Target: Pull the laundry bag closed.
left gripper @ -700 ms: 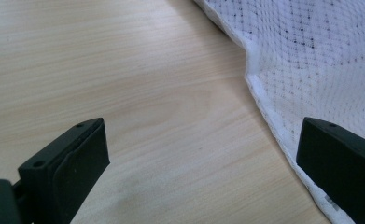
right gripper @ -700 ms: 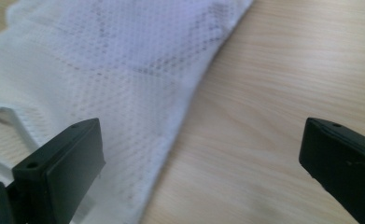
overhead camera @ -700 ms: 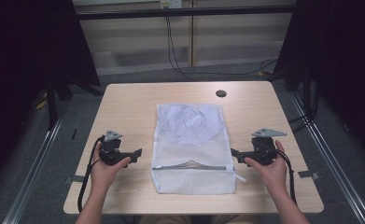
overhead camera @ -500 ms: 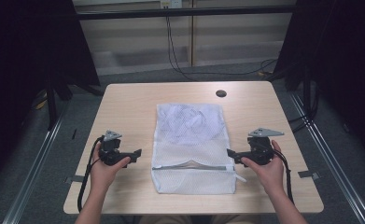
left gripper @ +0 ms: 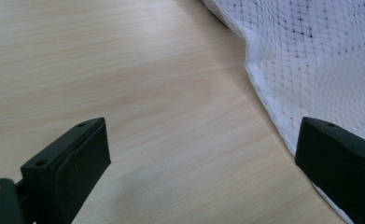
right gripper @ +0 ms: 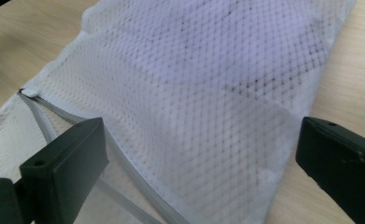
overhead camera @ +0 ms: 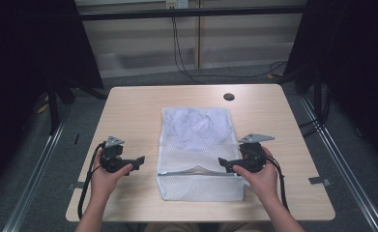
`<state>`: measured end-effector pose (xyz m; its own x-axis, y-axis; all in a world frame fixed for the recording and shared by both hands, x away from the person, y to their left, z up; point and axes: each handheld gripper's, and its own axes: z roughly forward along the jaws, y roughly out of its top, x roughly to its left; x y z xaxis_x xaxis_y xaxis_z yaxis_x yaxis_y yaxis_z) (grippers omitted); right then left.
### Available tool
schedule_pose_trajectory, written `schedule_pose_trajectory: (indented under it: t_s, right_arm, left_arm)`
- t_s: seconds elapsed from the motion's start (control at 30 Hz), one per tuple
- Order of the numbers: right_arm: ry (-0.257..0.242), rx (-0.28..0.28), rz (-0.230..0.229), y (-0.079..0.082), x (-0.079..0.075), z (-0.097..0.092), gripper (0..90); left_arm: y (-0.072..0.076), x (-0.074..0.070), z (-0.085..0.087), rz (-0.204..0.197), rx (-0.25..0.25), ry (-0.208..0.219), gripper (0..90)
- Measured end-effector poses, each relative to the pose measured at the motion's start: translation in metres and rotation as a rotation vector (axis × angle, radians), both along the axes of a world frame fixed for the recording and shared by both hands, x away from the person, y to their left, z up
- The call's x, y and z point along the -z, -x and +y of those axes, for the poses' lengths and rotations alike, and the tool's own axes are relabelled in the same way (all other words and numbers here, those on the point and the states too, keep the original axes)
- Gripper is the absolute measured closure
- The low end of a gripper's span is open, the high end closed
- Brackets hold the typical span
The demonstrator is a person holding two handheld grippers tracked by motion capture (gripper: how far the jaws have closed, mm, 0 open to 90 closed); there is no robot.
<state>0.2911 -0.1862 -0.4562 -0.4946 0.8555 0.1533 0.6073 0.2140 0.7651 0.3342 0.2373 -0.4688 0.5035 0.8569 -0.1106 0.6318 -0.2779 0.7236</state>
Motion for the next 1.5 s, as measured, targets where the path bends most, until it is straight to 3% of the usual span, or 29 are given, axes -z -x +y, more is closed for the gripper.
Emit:
schedule_pose_trajectory:
  t_s: [0.93, 0.97, 1.07, 1.1, 1.2, 1.5]
  right_arm:
    - [-0.025, -0.105, 0.033, -0.018, -0.002, 0.079, 2.3]
    - [-0.051, -0.107, 0.046, -0.019, -0.001, 0.085, 2.1]
    - [-0.049, -0.109, 0.045, -0.021, -0.002, 0.093, 2.1]
    - [-0.049, -0.109, 0.045, -0.021, -0.002, 0.093, 2.1]
    - [-0.051, -0.11, 0.051, -0.023, -0.002, 0.1, 2.1]
    - [-0.043, -0.129, 0.064, -0.025, 0.0, 0.111, 2.8]
  left_arm:
    - [0.005, -0.003, 0.011, 0.002, -0.003, 0.023, 3.1]
    - [0.005, -0.003, 0.012, 0.005, 0.0, 0.027, 3.2]
    - [0.006, -0.004, 0.013, 0.003, -0.001, 0.025, 3.3]
    - [0.006, -0.004, 0.014, 0.001, 0.005, 0.013, 3.3]
    - [0.006, -0.004, 0.013, 0.0, 0.0, 0.033, 3.4]
    - [0.006, -0.003, 0.013, 0.011, 0.002, 0.036, 3.4]
